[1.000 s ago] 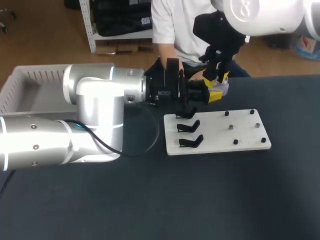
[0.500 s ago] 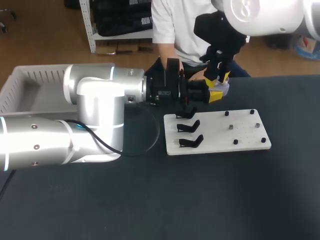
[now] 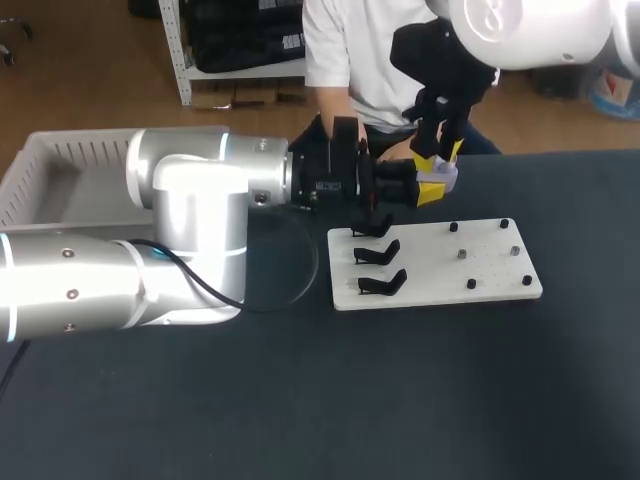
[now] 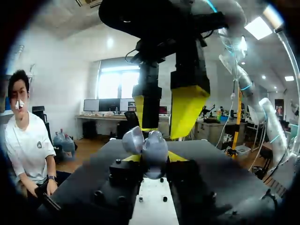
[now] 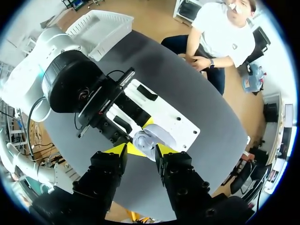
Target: Pick up each earbud case from the left stands, insert the matching earbuds, close the lid, and place the case in the box.
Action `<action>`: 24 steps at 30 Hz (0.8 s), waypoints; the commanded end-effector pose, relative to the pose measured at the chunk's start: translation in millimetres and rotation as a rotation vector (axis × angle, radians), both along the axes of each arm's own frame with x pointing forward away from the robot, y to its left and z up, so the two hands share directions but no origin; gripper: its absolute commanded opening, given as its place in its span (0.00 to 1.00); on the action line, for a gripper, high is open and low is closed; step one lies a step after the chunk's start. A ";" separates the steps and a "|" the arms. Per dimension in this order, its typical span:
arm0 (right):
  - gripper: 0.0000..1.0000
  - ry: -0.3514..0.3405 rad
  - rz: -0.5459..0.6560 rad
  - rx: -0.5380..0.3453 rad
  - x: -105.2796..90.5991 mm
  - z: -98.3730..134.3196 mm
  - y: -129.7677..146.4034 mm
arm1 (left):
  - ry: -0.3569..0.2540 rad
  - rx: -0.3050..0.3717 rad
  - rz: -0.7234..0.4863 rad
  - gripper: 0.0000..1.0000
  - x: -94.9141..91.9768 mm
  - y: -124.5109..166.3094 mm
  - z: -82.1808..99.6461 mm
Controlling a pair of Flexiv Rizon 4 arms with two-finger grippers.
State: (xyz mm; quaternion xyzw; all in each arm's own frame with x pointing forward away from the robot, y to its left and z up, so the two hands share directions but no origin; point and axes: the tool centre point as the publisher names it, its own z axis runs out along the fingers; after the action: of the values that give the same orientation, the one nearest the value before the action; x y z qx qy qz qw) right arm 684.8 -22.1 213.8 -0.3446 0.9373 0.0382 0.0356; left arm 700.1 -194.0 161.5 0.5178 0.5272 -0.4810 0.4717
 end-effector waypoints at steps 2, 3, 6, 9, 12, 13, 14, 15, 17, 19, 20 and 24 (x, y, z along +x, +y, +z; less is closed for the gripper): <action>0.39 -0.044 -0.019 0.041 -0.9 19.7 -3.5 | -0.003 -0.004 0.002 0.00 -0.7 0.4 -0.4; 0.39 -0.052 -0.019 0.044 1.0 21.6 -2.9 | -0.003 -0.004 0.002 0.00 -0.7 0.4 -0.4; 0.39 -0.084 -0.040 0.065 15.0 27.9 -1.0 | -0.003 -0.004 0.002 0.00 -0.7 0.4 -0.4; 0.40 -0.111 -0.068 0.081 30.2 29.1 -0.8 | -0.003 -0.004 0.002 0.00 -0.7 0.4 -0.4; 0.40 -0.121 -0.103 0.087 46.5 25.2 -1.4 | -0.003 -0.004 0.002 0.00 -0.7 0.4 -0.4; 0.40 -0.124 -0.116 0.091 51.5 22.9 -2.1 | -0.003 -0.004 0.002 0.00 -0.7 0.4 -0.4; 0.39 -0.118 -0.126 0.096 55.5 20.9 -2.8 | -0.003 -0.004 0.002 0.00 -0.7 0.4 -0.4; 0.40 -0.120 -0.136 0.094 58.7 18.7 -3.3 | -0.003 -0.004 0.002 0.00 -0.7 0.4 -0.4; 0.40 -0.116 -0.150 0.098 64.2 14.7 -5.1 | -0.003 -0.004 0.002 0.00 -0.7 0.4 -0.4; 0.40 -0.114 -0.166 0.087 67.4 10.7 -7.0 | -0.003 -0.004 0.002 0.00 -0.7 0.4 -0.4; 0.40 -0.108 -0.168 0.088 68.0 8.7 -7.9 | -0.003 -0.004 0.002 0.00 -0.7 0.4 -0.4; 0.41 -0.094 -0.191 0.074 68.5 -0.5 -12.3 | -0.003 -0.004 0.002 0.00 -0.7 0.4 -0.4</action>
State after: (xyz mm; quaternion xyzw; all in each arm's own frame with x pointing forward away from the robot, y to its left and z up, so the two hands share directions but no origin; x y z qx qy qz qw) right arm 746.8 -35.8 216.2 -0.2568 0.9595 0.0550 0.1016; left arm 699.8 -193.5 162.0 0.5180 0.5272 -0.4808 0.4717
